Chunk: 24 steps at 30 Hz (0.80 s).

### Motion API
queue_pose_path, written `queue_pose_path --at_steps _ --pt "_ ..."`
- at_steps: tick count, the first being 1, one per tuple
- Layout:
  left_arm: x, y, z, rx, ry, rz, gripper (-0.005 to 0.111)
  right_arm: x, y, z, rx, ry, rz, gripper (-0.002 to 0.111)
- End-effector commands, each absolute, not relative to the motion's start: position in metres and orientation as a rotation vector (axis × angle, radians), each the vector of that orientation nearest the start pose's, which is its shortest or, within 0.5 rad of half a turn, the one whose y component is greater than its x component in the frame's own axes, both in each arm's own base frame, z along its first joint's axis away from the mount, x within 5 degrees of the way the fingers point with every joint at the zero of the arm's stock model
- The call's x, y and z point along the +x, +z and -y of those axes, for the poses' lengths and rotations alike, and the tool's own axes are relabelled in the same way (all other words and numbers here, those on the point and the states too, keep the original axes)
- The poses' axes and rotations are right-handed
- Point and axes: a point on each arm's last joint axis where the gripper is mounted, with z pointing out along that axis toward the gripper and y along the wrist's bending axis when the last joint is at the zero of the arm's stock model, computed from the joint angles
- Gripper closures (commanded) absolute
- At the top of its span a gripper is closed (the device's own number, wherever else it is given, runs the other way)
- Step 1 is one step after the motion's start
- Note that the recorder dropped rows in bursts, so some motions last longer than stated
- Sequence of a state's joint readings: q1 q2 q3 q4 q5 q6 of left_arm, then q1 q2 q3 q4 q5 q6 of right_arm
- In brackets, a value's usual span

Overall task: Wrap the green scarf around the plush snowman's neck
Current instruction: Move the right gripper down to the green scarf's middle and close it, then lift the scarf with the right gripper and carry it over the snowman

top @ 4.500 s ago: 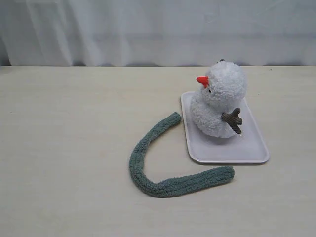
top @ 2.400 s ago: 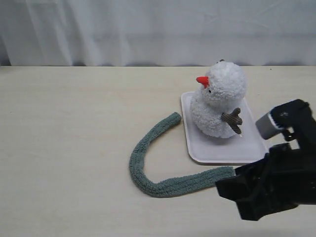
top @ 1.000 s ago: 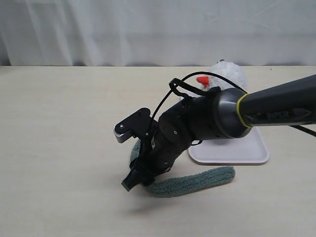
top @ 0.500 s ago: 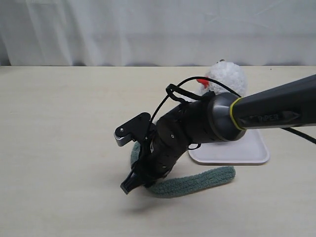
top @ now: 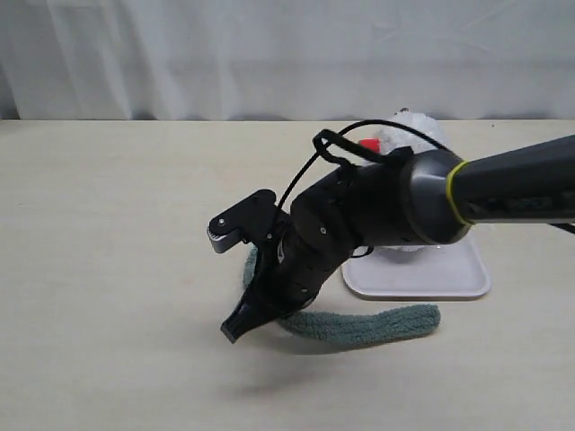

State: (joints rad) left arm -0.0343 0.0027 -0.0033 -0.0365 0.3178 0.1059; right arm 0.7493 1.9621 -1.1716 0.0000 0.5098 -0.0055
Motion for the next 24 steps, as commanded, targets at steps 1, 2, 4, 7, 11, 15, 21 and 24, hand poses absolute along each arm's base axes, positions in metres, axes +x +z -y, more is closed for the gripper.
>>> queue_pose_path --at_steps 1,2,4,7,11,15,21,24 --pt "0.054 0.185 0.003 0.092 0.013 -1.79 0.107 0.264 0.183 -0.266 -1.076 0.226 -2.479 0.104" --pt "0.054 0.185 0.003 0.092 0.013 -1.79 0.107 0.259 0.194 -0.269 -1.095 0.243 -2.434 0.104" --pt "0.054 0.185 0.003 0.092 0.013 -1.79 0.107 0.249 0.216 -0.273 -1.132 0.27 -2.35 0.104" --pt "0.054 0.185 0.003 0.092 0.013 -1.79 0.107 0.235 0.246 -0.276 -1.149 0.316 -2.238 0.104" --pt "0.054 0.185 0.003 0.092 0.013 -1.79 0.107 0.221 0.283 -0.271 -1.107 0.385 -2.125 0.104" --pt "0.054 0.185 0.003 0.092 0.013 -1.79 0.107 0.213 0.311 -0.259 -1.078 0.403 -2.045 0.104" --pt "0.054 0.185 0.003 0.092 0.013 -1.79 0.107 0.211 0.332 -0.246 -1.118 0.283 -1.921 0.104" --pt "0.054 0.185 0.003 0.092 0.013 -1.79 0.107 0.233 0.329 -0.231 -0.934 0.195 -1.987 0.104"
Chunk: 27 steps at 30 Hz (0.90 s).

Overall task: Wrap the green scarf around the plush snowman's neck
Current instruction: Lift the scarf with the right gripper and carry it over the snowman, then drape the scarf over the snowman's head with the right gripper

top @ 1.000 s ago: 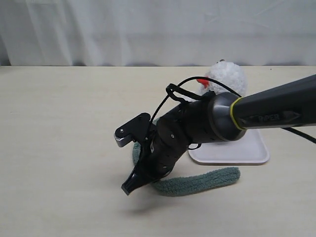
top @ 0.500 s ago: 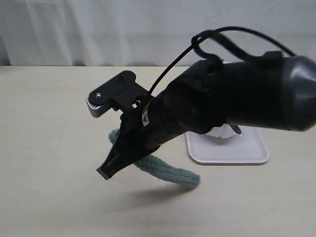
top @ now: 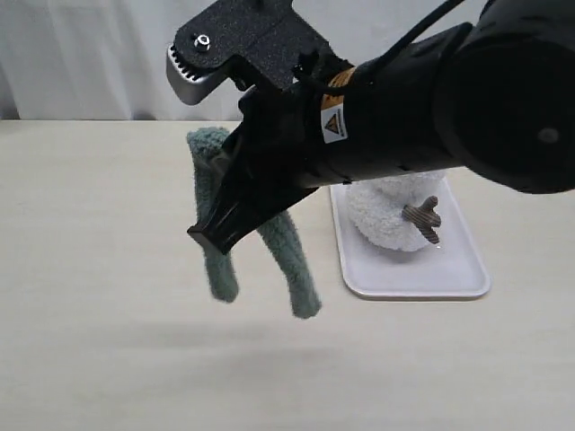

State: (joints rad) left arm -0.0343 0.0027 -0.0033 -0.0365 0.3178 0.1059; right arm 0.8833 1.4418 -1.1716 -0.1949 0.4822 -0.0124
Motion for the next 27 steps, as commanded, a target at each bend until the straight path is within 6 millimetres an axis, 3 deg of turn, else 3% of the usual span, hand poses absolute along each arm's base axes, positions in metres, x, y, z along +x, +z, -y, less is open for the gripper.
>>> queue_pose_path --at_steps 1,5,11,14,21,27 --pt "0.054 0.185 0.003 0.092 0.013 -1.79 0.107 0.245 0.327 -0.222 -0.838 0.169 -2.024 0.104" --pt "0.054 0.185 0.003 0.092 0.013 -1.79 0.107 0.289 0.316 -0.186 -0.497 0.132 -2.098 0.104" --pt "0.054 0.185 0.003 0.092 0.013 -1.79 0.107 0.325 0.308 -0.151 -0.317 0.16 -2.077 0.104" --pt "0.054 0.185 0.003 0.092 0.013 -1.79 0.107 0.35 0.294 -0.114 -0.19 0.109 -2.106 0.104" --pt "0.054 0.185 0.003 0.092 0.013 -1.79 0.107 0.371 0.277 -0.074 -0.079 0.049 -2.136 0.104" --pt "0.054 0.185 0.003 0.092 0.013 -1.79 0.107 0.379 0.267 -0.07 -0.079 0.064 -2.129 0.104"
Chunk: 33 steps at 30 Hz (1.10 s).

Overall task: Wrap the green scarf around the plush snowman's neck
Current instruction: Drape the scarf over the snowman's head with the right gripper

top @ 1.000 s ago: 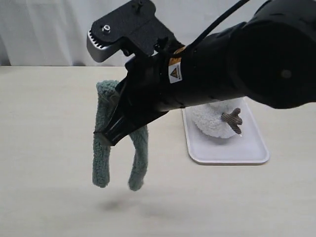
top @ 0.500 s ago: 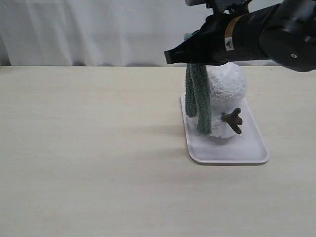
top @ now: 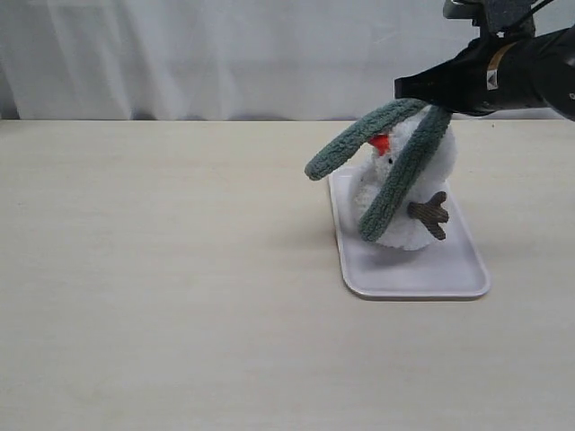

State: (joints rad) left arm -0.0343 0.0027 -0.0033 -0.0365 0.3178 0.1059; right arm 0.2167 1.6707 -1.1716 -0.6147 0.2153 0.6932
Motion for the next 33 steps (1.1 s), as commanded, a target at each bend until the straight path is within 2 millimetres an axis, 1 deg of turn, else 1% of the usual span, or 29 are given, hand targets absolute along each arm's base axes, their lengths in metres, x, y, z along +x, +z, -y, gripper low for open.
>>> queue_pose_path --at_steps 1,5,8,12,16,19,23,26,29,33 --pt "0.054 0.185 0.003 0.092 0.013 -1.79 0.107 0.379 0.269 -0.071 -0.092 0.072 -2.114 0.104" --pt "0.054 0.185 0.003 0.092 0.013 -1.79 0.107 0.38 0.276 -0.075 -0.111 0.115 -2.058 0.104" --pt "0.054 0.185 0.003 0.092 0.013 -1.79 0.107 0.38 0.278 -0.074 -0.152 0.095 -2.039 0.104" --pt "0.054 0.185 0.003 0.092 0.013 -1.79 0.107 0.381 0.276 -0.06 -0.108 0.055 -2.061 0.104" --pt "0.054 0.185 0.003 0.092 0.013 -1.79 0.107 0.383 0.274 -0.04 0.048 0.061 -2.091 0.104" --pt "0.054 0.185 0.003 0.092 0.013 -1.79 0.107 0.381 0.271 -0.034 0.088 0.048 -2.114 0.104" --pt "0.054 0.185 0.003 0.092 0.013 -1.79 0.107 0.379 0.264 -0.036 0.052 0.021 -2.141 0.104" --pt "0.054 0.185 0.003 0.092 0.013 -1.79 0.107 0.375 0.256 -0.035 0.042 0.013 -2.169 0.104" --pt "0.054 0.185 0.003 0.092 0.013 -1.79 0.107 0.371 0.247 -0.035 -0.024 -0.03 -2.202 0.104" --pt "0.054 0.185 0.003 0.092 0.013 -1.79 0.107 0.366 0.238 -0.033 -0.046 -0.054 -2.236 0.104"
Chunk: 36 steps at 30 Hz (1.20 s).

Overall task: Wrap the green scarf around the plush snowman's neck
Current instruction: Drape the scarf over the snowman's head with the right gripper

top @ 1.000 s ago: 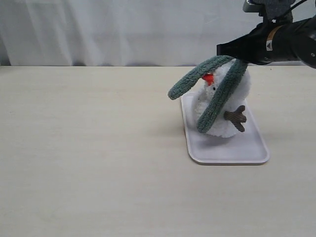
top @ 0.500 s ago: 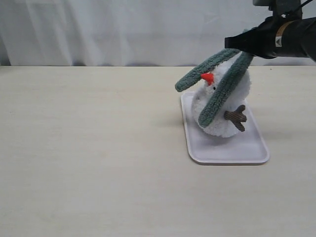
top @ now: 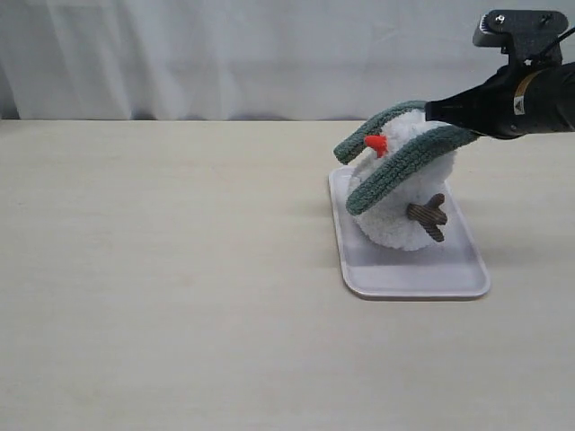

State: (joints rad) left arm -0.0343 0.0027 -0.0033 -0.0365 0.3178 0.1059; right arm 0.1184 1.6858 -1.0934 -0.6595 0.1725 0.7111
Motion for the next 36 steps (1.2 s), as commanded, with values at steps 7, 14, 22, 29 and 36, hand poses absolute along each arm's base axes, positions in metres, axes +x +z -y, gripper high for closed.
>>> queue_pose_path --at_steps 7,14,22,29,36 --pt "0.054 0.185 0.003 0.092 0.013 -1.79 0.107 0.364 0.228 -0.03 -0.045 -0.11 -2.299 0.104" --pt "0.054 0.185 0.003 0.092 0.013 -1.79 0.107 0.362 0.234 -0.03 -0.043 -0.101 -2.28 0.104" --pt "0.054 0.185 0.003 0.092 0.013 -1.79 0.107 0.348 0.281 -0.036 -0.044 -0.017 -2.113 0.104" --pt "0.054 0.185 0.003 0.092 0.013 -1.79 0.107 0.335 0.308 -0.077 -0.223 0.073 -1.986 0.104" --pt "0.054 0.185 0.003 0.092 0.013 -1.79 0.107 0.34 0.309 -0.099 -0.299 0.109 -1.958 0.104"
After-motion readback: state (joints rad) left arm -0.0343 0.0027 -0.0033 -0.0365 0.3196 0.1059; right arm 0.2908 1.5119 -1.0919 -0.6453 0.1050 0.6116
